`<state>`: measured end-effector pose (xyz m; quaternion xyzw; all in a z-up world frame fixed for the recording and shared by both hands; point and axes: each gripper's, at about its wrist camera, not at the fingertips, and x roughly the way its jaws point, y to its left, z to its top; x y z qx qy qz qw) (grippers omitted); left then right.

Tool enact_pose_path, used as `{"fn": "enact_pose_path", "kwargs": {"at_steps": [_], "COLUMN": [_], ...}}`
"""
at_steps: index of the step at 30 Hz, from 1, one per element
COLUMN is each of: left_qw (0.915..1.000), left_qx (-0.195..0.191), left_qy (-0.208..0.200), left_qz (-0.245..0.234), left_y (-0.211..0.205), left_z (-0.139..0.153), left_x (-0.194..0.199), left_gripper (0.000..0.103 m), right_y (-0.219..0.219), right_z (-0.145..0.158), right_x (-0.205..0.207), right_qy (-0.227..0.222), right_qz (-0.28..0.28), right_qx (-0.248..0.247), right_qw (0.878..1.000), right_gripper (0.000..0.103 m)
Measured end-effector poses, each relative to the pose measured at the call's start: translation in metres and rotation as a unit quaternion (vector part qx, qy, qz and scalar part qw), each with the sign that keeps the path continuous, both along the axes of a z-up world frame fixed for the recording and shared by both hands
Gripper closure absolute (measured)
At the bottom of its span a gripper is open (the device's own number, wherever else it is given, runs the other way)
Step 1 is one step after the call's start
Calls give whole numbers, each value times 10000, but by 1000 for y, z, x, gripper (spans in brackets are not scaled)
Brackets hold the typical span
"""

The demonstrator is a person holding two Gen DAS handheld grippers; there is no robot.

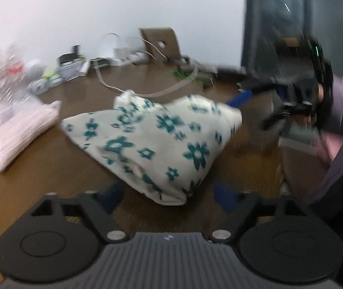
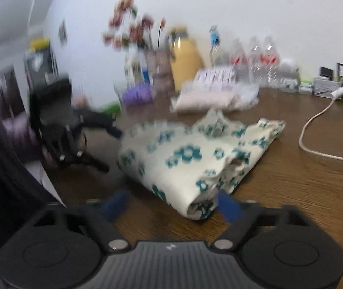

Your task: Fold clothes

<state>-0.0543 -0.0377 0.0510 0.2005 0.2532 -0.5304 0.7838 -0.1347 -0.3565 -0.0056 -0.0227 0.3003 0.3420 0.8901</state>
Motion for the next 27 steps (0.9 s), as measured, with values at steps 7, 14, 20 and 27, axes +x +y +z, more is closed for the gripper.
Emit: {"fn": "enact_pose_path", "kwargs": {"at_steps": [7, 14, 20, 27], "left_qw": [9963, 9943, 9974, 9986], "left_qx": [220, -51, -413, 32], "left_qy": [-158, 222, -59, -65], "left_qz": [-820, -1044, -579, -527], "left_y": [12, 34, 21, -18], "left_z": [1, 6, 2, -6], "left_x": [0, -1, -3, -5], "left_gripper": [99, 96, 22, 36], "right_y": [-23, -16, -27, 4], "right_z": [13, 18, 41, 32], "right_x": [2, -6, -5, 28], "right_qy": [-71, 33, -440, -287], "right_qz": [184, 337, 150, 121], "right_qx": [-38, -244, 384, 294], "right_qw": [9998, 9991, 9982, 9991], "right_gripper": [94, 82, 77, 73]}}
